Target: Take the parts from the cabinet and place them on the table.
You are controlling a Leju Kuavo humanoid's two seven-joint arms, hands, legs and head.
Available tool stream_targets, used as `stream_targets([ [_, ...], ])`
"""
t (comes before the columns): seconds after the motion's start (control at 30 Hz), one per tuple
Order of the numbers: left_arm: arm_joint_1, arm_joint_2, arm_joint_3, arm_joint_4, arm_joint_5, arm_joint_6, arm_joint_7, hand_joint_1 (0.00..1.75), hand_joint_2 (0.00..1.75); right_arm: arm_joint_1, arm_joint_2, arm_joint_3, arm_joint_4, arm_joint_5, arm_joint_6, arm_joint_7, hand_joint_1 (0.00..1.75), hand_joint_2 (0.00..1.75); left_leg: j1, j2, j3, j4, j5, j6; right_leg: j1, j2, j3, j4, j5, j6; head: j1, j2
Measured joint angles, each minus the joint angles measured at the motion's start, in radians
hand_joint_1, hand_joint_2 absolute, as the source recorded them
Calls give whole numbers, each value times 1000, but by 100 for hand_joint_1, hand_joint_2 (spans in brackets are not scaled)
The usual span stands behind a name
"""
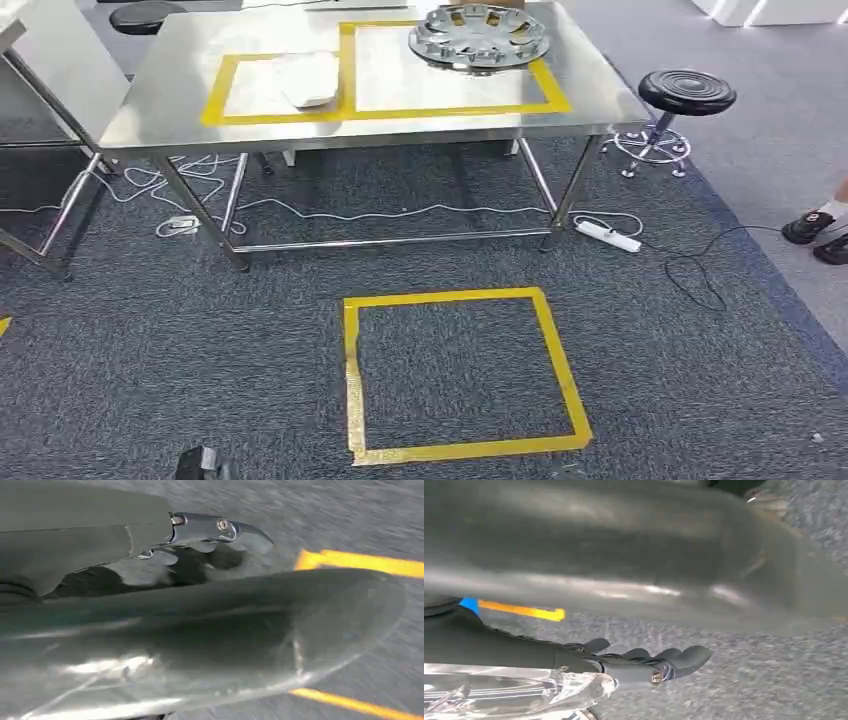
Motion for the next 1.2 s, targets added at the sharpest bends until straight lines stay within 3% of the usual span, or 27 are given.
stream_targets([
  [0.03, 0, 0, 0, 5, -17, 33, 32, 0, 0, -4, 0, 0, 0, -5, 11, -2, 0, 0, -7, 0, -4, 6, -3, -6, 1, 2, 9, -11, -1, -7, -2, 0],
  [0.13, 2, -3, -17, 21, -95, 83, 86, 0, 0, 2, 0, 0, 0, -18, 40, 0, 0, 0, -3, 0, -8, 4, 4, -20, 6, 4, 0, -5, 3, -21, -3, 0],
  [0.2, 2, -3, -41, 27, -139, 90, 96, 0, 0, 3, 0, -1, 0, -22, 44, 7, 0, 0, -3, 1, -18, 29, -24, -33, -4, 0, 0, -12, 10, -35, -5, 0],
  [0.23, 1, -5, -50, 30, -147, 91, 101, 0, 0, 0, 0, -1, 0, -24, 45, 9, 0, 0, -1, 1, -44, 85, -63, -39, -5, 0, -3, -12, 11, -39, -11, 0],
  [0.3, 1, -5, -65, 36, -153, 91, 104, 0, 0, 1, 0, -1, 0, -27, 46, 11, 0, 0, 4, 1, -124, 257, -144, -47, -5, -1, -10, -12, 13, -42, -11, 0],
  [0.33, 2, -5, -69, 38, -154, 91, 104, 0, 0, 3, -1, -1, 0, -28, 46, 12, 0, 0, 5, 1, -153, 318, -161, -49, -5, -1, -12, -12, 15, -42, -11, 0],
  [0.37, 4, -5, -73, 41, -161, 93, 107, 0, 0, 4, -1, -1, 0, -28, 47, 14, 0, 0, 6, 1, -157, 325, -151, -50, -5, -1, -13, -12, 16, -40, -11, 0],
  [0.4, 5, -5, -78, 43, -172, 101, 115, 0, 0, 4, -1, -2, 0, -29, 50, 15, 0, 0, 8, 1, -140, 291, -119, -50, -6, -1, -14, -11, 17, -39, -11, 0],
  [0.47, 1, -5, -102, 46, -221, 147, 169, 0, 0, 3, -1, -2, 0, -31, 67, 15, 0, 0, 11, 1, -57, 133, -31, -50, -9, 1, -12, -11, 19, -33, -11, 0],
  [0.5, -2, -5, -118, 47, -263, 179, 216, 0, 0, 2, -1, -2, 0, -31, 79, 15, 0, 0, 15, 2, -16, 57, -4, -52, -9, 1, -12, -11, 20, -26, -12, 0],
  [0.53, -7, -5, -141, 50, -309, 213, 266, 0, 0, 0, -3, -2, 0, -31, 89, 14, 0, 0, 13, 0, 2, 8, -12, -54, -1, 2, -18, -1, 17, -18, -17, 0],
  [0.57, -9, -5, -171, 51, -351, 240, 312, 0, 0, 0, -3, -2, 0, -31, 95, 13, 0, 0, 13, -5, -6, 14, -12, -38, -1, 2, -22, -5, 22, -12, -13, 0],
  [0.67, -3, 3, -236, 55, -404, 265, 372, 0, 0, 1, -3, -4, 0, -38, 98, 26, 0, 0, 10, -5, -10, 11, -7, -14, -7, 2, -22, -11, 26, 6, -14, 0],
  [0.7, -3, 3, -251, 55, -411, 273, 373, 0, 0, 2, -3, -5, 0, -40, 94, 35, 0, 0, 12, -3, -10, 10, -3, -8, -8, 0, -31, 4, 12, 11, -10, 0],
  [0.73, -4, 3, -263, 55, -414, 279, 366, 0, 0, 2, -3, -6, 0, -39, 85, 48, 0, 0, 11, -3, -11, 10, -3, -2, -7, -1, -52, 53, -25, 13, -5, 0],
  [0.8, -4, 2, -287, 56, -432, 286, 340, 0, 0, 1, -3, -6, 0, -29, 62, 78, 0, 0, 8, -2, -14, 10, -1, 4, -7, -1, -126, 225, -111, 15, -1, 0],
  [0.83, -4, 2, -298, 57, -442, 289, 333, 0, 0, 3, -3, -6, 0, -24, 56, 86, 0, 0, 6, -1, -15, 11, -1, 6, -7, -1, -156, 295, -136, 15, -1, 0],
  [0.87, -4, 2, -306, 57, -447, 291, 328, 0, 0, 5, -3, -6, 0, -21, 54, 89, 0, 0, 5, -1, -15, 11, 0, 6, -7, -1, -165, 317, -135, 14, -1, 0],
  [0.9, -3, 2, -316, 58, -453, 292, 326, 0, 0, 6, -3, -6, 0, -18, 53, 91, 0, 0, 4, -1, -15, 11, 0, 6, -6, -1, -150, 294, -114, 12, -1, 0],
  [0.93, -3, 1, -323, 58, -458, 294, 324, 0, 0, 6, -3, -6, 0, -14, 52, 93, 0, 0, 3, -2, -14, 12, 0, 6, -6, -1, -114, 225, -74, 8, -1, 0],
  [1.0, -5, -1, -338, 58, -465, 294, 319, 0, 0, 3, -3, -6, 0, -13, 51, 96, 0, 0, 3, -3, -10, 12, -1, 3, -5, -1, -10, 34, 4, -2, 0, 0],
  [1.03, -5, -1, -343, 58, -466, 294, 319, 0, 0, 0, -3, -6, 0, -13, 50, 96, 0, 0, -4, -3, -12, 15, -3, -4, -1, -1, 8, -5, -12, -3, -1, 0],
  [1.13, -6, -2, -350, 59, -472, 307, 318, 0, 0, 2, -3, -6, 0, -14, 44, 110, 0, 0, 1, 0, -15, 12, 3, -19, 5, 4, 1, -2, -4, -17, -2, 0],
  [1.2, -7, -3, -358, 59, -473, 326, 318, 0, 0, 4, -2, -8, 0, -24, 33, 127, 0, 0, 3, 0, -17, 19, -8, -32, -4, 6, 4, -12, 5, -32, -1, 0],
])
